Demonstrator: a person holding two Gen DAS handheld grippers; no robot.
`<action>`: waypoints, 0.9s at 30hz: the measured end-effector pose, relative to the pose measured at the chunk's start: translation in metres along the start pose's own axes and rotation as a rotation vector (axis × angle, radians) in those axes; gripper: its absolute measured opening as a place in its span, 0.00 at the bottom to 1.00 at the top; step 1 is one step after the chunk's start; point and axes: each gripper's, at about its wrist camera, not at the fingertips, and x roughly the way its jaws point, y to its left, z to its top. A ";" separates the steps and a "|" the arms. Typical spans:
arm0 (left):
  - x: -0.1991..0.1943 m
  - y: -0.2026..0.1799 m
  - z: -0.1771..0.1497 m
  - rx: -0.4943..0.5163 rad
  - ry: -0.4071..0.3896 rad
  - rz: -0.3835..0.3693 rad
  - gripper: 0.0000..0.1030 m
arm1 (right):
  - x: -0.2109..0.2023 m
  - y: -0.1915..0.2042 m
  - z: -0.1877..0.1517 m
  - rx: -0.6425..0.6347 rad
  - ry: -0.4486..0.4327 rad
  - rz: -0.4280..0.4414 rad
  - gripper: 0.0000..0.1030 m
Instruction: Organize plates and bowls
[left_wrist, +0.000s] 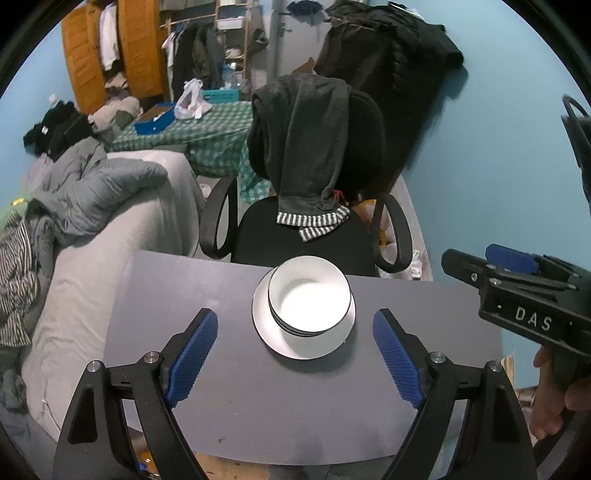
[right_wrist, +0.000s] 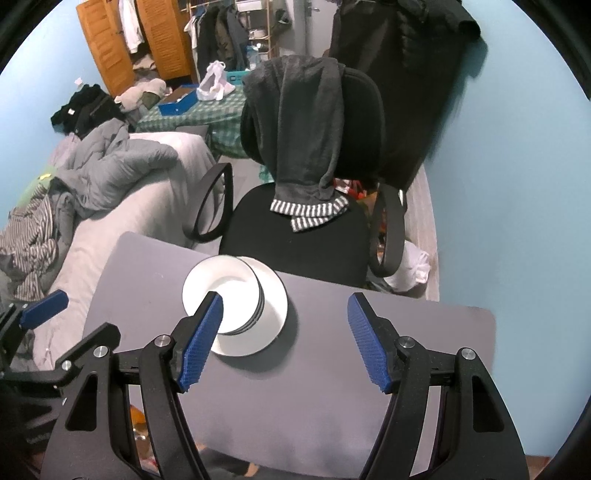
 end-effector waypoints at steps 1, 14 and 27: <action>-0.001 -0.002 -0.001 0.008 -0.003 0.002 0.85 | -0.001 -0.001 -0.002 0.008 -0.001 0.001 0.67; -0.021 -0.004 -0.008 0.016 -0.028 -0.026 0.85 | -0.016 -0.004 -0.015 0.066 -0.004 0.020 0.67; -0.026 0.005 -0.014 -0.045 -0.005 -0.034 0.85 | -0.021 -0.002 -0.026 0.070 0.001 0.035 0.67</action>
